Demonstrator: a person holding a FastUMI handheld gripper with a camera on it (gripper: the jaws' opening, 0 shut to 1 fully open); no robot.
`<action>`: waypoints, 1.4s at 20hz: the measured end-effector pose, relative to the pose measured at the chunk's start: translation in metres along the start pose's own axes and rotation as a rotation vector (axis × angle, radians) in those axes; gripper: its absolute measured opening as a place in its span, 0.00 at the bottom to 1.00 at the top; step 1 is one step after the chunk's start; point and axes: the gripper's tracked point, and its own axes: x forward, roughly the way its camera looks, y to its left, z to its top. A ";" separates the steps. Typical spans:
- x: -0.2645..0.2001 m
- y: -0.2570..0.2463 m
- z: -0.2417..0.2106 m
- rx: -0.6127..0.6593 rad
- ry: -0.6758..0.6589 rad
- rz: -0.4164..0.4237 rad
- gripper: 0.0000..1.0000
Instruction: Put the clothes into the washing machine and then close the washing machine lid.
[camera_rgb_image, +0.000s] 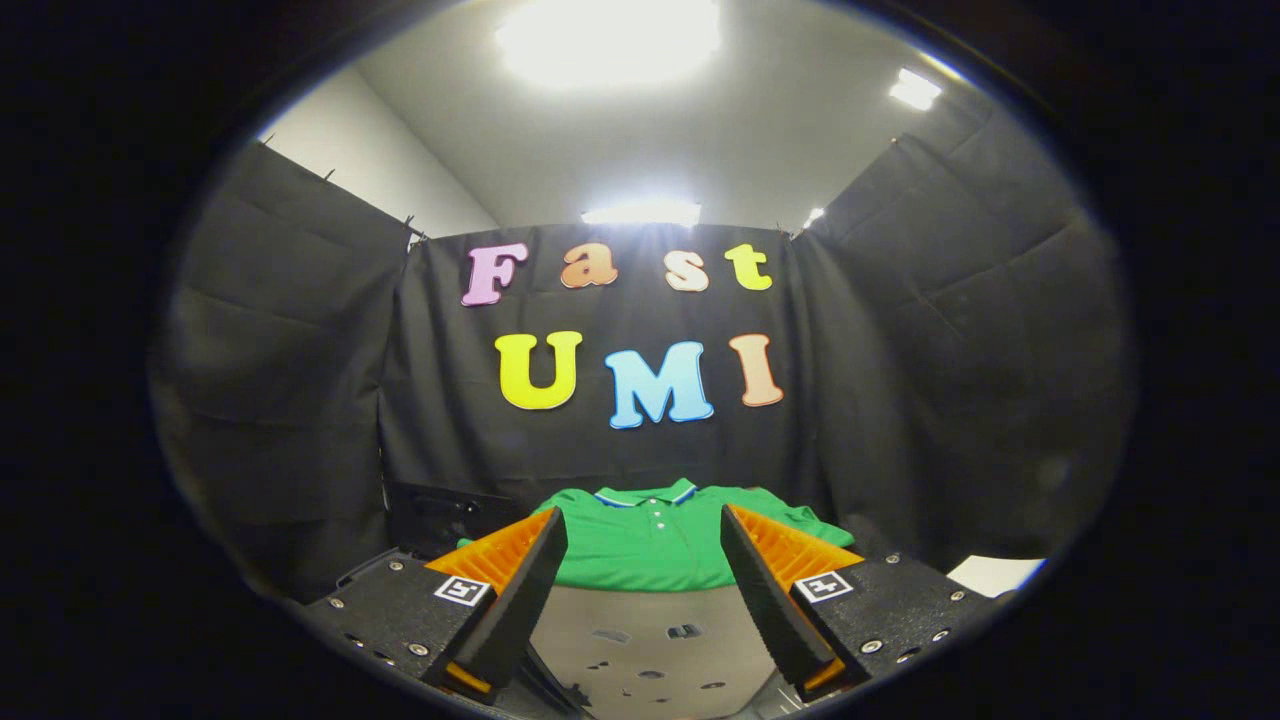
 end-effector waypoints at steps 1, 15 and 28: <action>-0.006 -0.003 -0.001 -0.004 0.009 -0.010 0.95; 0.099 0.033 0.030 0.026 0.083 0.070 0.95; 0.229 0.026 -0.039 -0.005 0.405 0.077 0.95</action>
